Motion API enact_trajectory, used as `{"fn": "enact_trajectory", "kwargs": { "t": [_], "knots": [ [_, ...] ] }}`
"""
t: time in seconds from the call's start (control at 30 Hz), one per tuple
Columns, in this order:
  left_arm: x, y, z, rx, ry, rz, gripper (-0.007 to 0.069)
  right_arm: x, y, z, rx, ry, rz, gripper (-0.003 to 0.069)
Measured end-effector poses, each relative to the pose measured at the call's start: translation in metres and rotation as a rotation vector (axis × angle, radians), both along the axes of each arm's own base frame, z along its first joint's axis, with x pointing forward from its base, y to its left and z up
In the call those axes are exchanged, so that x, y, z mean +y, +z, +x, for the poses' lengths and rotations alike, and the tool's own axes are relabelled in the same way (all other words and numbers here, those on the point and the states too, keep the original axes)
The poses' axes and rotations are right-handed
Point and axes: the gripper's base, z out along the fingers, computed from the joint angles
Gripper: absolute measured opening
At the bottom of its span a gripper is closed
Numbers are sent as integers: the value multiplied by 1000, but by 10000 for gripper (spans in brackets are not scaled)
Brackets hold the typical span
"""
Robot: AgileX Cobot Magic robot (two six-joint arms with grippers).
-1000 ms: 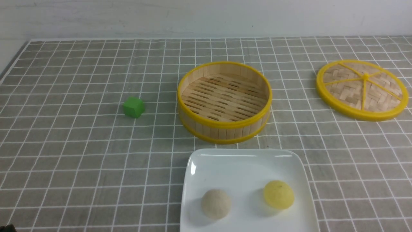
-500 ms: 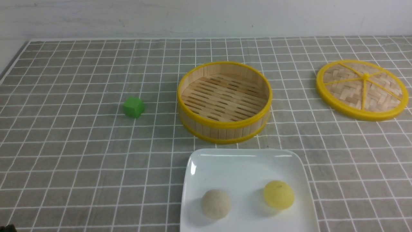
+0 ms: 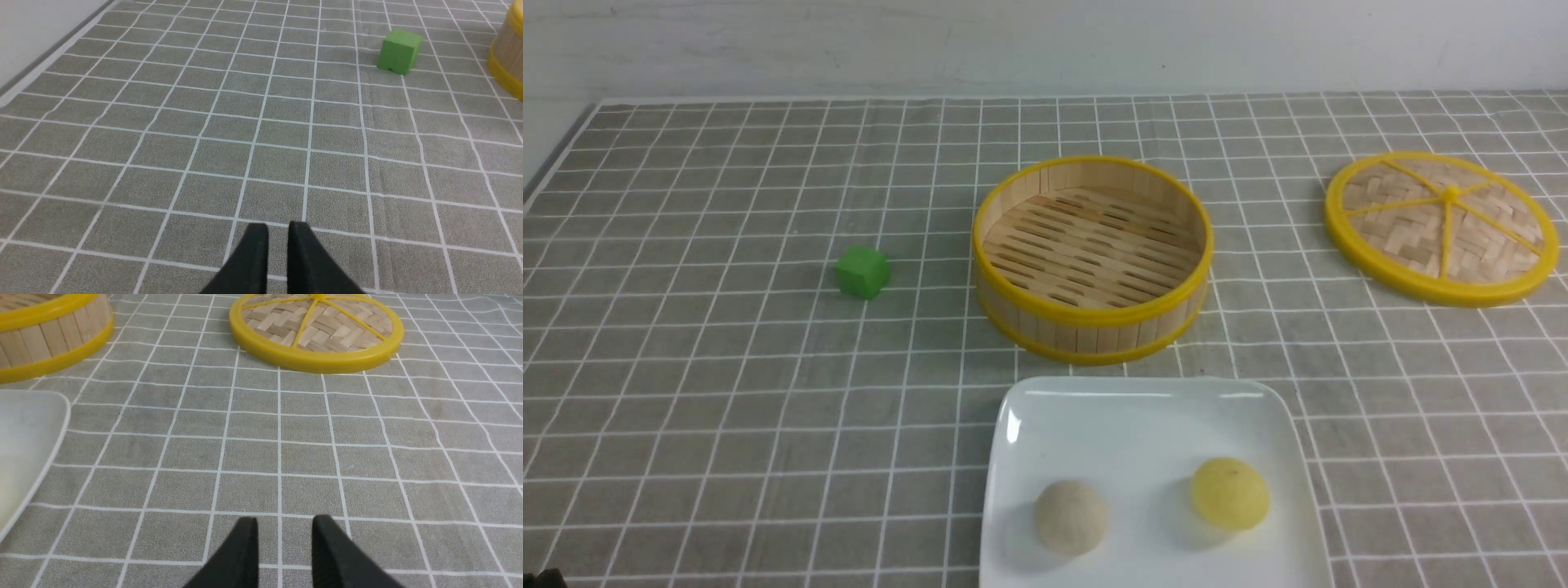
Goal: Put the steamed buns into the plate on the grey tablecloth.
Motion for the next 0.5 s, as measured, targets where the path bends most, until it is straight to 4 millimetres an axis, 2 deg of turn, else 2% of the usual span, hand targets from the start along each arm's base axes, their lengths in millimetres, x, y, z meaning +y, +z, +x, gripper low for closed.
{"fn": "enact_trajectory", "kwargs": {
  "t": [0.5],
  "knots": [
    [0, 0, 0, 0, 0, 1, 127, 0, 0, 0, 0, 0, 0, 235]
  ]
}}
